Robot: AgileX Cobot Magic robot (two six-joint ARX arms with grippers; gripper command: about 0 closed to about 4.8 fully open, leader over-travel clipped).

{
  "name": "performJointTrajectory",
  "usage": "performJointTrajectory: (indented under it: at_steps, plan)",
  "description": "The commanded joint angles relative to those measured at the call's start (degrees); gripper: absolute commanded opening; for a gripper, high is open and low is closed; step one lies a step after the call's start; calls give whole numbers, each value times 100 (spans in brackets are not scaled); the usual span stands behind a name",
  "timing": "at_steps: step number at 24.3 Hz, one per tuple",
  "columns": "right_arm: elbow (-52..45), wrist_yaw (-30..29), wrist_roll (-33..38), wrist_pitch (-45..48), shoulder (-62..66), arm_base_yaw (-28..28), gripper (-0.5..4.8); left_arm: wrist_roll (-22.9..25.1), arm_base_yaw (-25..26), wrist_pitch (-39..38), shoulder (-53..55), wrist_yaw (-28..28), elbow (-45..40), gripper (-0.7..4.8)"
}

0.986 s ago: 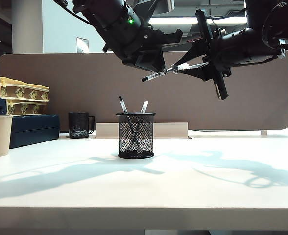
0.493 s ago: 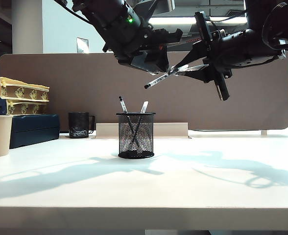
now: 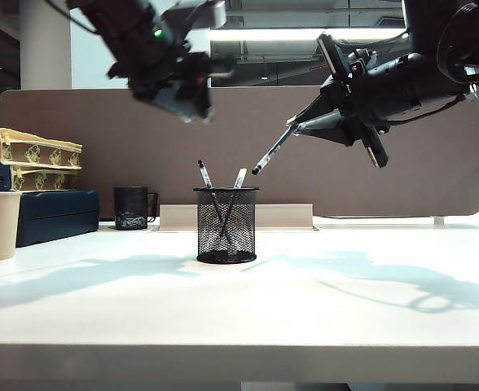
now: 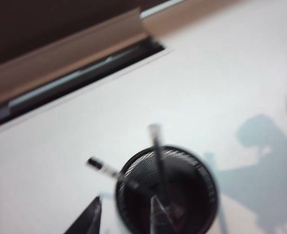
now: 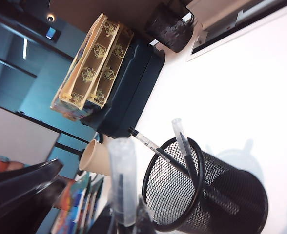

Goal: Pick up one pen and put it in the pen container.

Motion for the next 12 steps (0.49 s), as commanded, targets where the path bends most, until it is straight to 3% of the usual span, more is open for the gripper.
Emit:
performJointTrajectory:
  at_steps: [1, 8, 12]
  plan:
    - [214, -31, -605, 4, -20, 28, -1, -160, 103, -254, -31, 13, 24, 126]
    - [997, -59, -1421, -555, 149, 179, -1, -125, 109, -387, -31, 22, 22, 127]
    - [1147, -24, -1565, -553, 289, 251, -1, 31, 160, -470, -31, 9, 22, 162]
